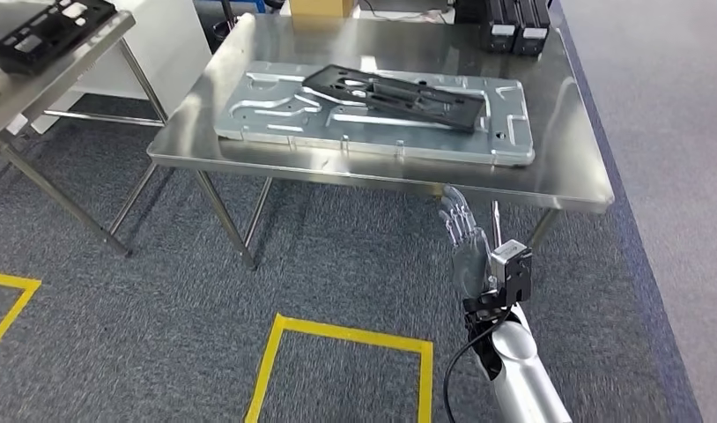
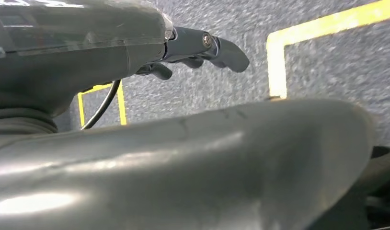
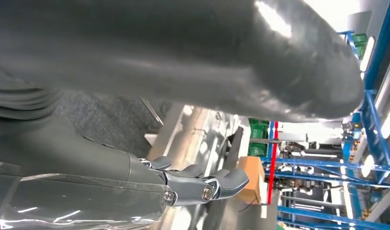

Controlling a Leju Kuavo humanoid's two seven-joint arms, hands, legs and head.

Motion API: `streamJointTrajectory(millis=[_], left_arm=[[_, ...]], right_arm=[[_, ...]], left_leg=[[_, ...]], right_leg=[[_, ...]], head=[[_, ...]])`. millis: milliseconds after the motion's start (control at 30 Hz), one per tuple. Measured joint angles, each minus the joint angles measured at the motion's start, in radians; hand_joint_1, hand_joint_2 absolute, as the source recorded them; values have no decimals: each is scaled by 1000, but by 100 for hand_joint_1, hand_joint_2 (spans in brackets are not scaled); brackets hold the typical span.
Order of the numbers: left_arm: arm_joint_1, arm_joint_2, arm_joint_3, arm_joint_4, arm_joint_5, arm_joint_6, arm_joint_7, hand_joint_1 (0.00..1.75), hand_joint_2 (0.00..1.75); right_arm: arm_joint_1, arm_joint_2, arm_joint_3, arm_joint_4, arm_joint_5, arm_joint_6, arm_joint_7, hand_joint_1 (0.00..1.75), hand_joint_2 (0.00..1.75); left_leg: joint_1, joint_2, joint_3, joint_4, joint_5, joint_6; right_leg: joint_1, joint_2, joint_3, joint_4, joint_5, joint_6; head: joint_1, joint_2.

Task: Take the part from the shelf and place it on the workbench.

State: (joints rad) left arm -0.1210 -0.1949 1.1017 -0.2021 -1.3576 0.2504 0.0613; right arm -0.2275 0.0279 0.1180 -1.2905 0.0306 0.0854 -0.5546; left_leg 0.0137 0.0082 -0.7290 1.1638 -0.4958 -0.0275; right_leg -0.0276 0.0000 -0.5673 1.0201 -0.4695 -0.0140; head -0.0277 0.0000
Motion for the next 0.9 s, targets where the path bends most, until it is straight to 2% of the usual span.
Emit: streamJointTrajectory(millis=[33, 67, 100, 133, 167, 200, 233, 267, 300, 333, 367, 400, 433, 467, 533, 567, 600, 633, 667, 700, 733, 767, 800, 833, 867, 900], left_arm=[[0, 0, -1, 0, 0, -1, 0, 0, 0], [0, 0, -2, 0, 1, -1, 0, 0, 0], [0, 0, -2, 0, 2, -1, 0, 0, 0], [0, 0, -2, 0, 3, -1, 0, 0, 0], [0, 0, -2, 0, 3, -1, 0, 0, 0], [-2, 1, -2, 0, 4, -1, -1, 0, 0], [-3, 1, -3, 0, 5, 0, -2, 0, 0], [-5, 2, -3, 0, 6, 1, -4, 0, 0], [-5, 2, -3, 0, 7, 1, -6, 0, 0], [-5, 2, -3, 0, 8, 2, -8, 0, 0], [-3, 2, -3, 0, 9, 2, -10, 0, 0], [-2, 2, -3, 0, 9, 2, -11, 0, 0], [0, 2, -3, 0, 9, 3, -11, 0, 0], [1, 2, -3, 0, 8, 3, -12, 0, 0], [1, 2, -4, 0, 3, 3, -13, 0, 0], [2, 2, -4, 0, 1, 2, -13, 0, 0], [3, 2, -4, 0, -1, 2, -13, 0, 0], [3, 2, -5, 0, -2, 1, -13, 0, 0], [4, 2, -5, 0, -2, 0, -13, 0, 0], [3, 2, -6, 0, -3, 0, -12, 0, 0], [2, 1, -7, 0, -4, -1, -11, 0, 0], [1, 1, -8, 0, -4, -2, -11, 0, 0], [0, 0, -9, 0, -4, -2, -10, 0, 0], [0, 0, -9, 0, -4, -2, -10, 0, 0], [2, 0, -10, 0, -4, -2, -10, 0, 0], [4, 1, -10, 0, -4, -2, -10, 0, 0]], right_arm=[[2, 1, -2, 4, -1, 2, 0, 0, 0], [5, 2, -3, 8, -2, 4, 0, 0, 0], [6, 2, -4, 13, -2, 6, 0, 0, 0], [7, 2, -4, 17, -3, 8, 0, 0, 0], [7, 2, -5, 20, -4, 10, 0, 0, 0], [7, 3, -6, 24, -4, 12, 0, 0, 0], [6, 5, -8, 26, -5, 15, -1, 0, 0], [5, 6, -10, 29, -5, 18, -1, 0, 0], [4, 8, -12, 31, -6, 21, -1, 0, 0], [4, 9, -15, 34, -6, 23, -1, 0, 0], [4, 9, -17, 38, -6, 25, -1, 0, 0], [5, 10, -20, 42, -5, 26, -1, 0, 0], [5, 10, -21, 46, -4, 26, -1, 0, 0], [6, 10, -24, 50, -2, 25, -1, 0, 0], [9, 10, -29, 58, 4, 23, 0, 0, 0], [12, 10, -32, 61, 7, 22, 0, 0, 0], [16, 10, -34, 64, 10, 22, 0, 0, 0], [19, 10, -36, 67, 11, 22, 0, 0, 0], [21, 10, -37, 69, 12, 22, 0, 0, 0], [22, 10, -38, 71, 13, 22, 0, 0, 0], [22, 10, -40, 71, 14, 22, 0, 0, 0], [22, 10, -42, 71, 15, 22, 0, 0, 0], [22, 10, -43, 72, 17, 23, 0, 0, 0], [23, 10, -45, 72, 19, 23, 0, 0, 0], [24, 11, -45, 72, 22, 24, 1, 0, 0], [23, 12, -45, 73, 25, 25, 1, 0, 0]], left_leg=[[0, 0, -13, 68, -44, -2], [0, 0, -16, 123, -64, -2], [0, 0, -5, 151, -59, -1], [-1, 0, 23, 144, -38, 3], [-2, -1, 69, 103, -14, 9], [-5, -3, 130, 34, -7, 18], [-9, -4, 193, -48, -15, 26], [-13, -5, 239, -114, -29, 33], [-17, -5, 266, -157, -43, 38], [-20, -5, 273, -177, -45, 42], [-19, -4, 266, -179, -35, 48], [-18, -4, 259, -183, -23, 55], [-17, -3, 248, -186, -8, 63], [-16, -2, 235, -188, 7, 69], [-18, -6, 201, -187, 35, 77], [-19, -10, 182, -185, 49, 77], [-20, -15, 163, -182, 62, 76], [-21, -22, 143, -178, 74, 74], [-21, -29, 124, -173, 86, 72], [-21, -37, 107, -168, 96, 69], [-23, -45, 93, -161, 105, 65], [-24, -52, 83, -157, 114, 60], [-23, -60, 77, -154, 123, 55], [-23, -68, 73, -155, 132, 48], [-22, -76, 71, -158, 142, 42], [-20, -77, 65, -154, 139, 37]], right_leg=[[2, 0, -17, 1, 13, -1], [4, 0, -35, 2, 26, -1], [6, 0, -53, 2, 39, 0], [8, 0, -69, 3, 52, 1], [9, 0, -84, 4, 63, 3], [10, 0, -95, 4, 74, 6], [11, 0, -103, 5, 85, 10], [12, -1, -107, 4, 96, 16], [11, -2, -108, 1, 107, 22], [10, -4, -109, -3, 118, 29], [9, -4, -109, -7, 125, 35], [7, -4, -113, -3, 117, 40], [6, -3, -122, 15, 88, 44], [6, -2, -135, 54, 40, 47], [5, -1, -166, 178, -66, 52], [6, -1, -174, 237, -91, 53], [6, -1, -170, 273, -90, 54], [6, 0, -149, 276, -69, 53], [7, 5, -110, 243, -42, 49], [7, 19, -55, 181, -28, 43], [8, 38, 4, 105, -32, 36], [9, 54, 49, 42, -44, 31], [10, 64, 76, 0, -58, 26], [12, 62, 85, -19, -63, 23], [10, 52, 81, -22, -56, 19], [8, 41, 75, -25, -46, 12]], head=[[0, 0], [0, 0], [0, 0], [0, 0], [0, 0], [0, 0], [0, 0], [0, 0], [0, 0], [0, 0], [0, 0], [-1, 0], [0, 0], [1, 0], [2, 0], [2, 0], [2, 0], [2, 0], [2, 0], [2, 0], [1, 0], [1, 0], [1, 0], [2, 0], [2, 0], [3, 0]])
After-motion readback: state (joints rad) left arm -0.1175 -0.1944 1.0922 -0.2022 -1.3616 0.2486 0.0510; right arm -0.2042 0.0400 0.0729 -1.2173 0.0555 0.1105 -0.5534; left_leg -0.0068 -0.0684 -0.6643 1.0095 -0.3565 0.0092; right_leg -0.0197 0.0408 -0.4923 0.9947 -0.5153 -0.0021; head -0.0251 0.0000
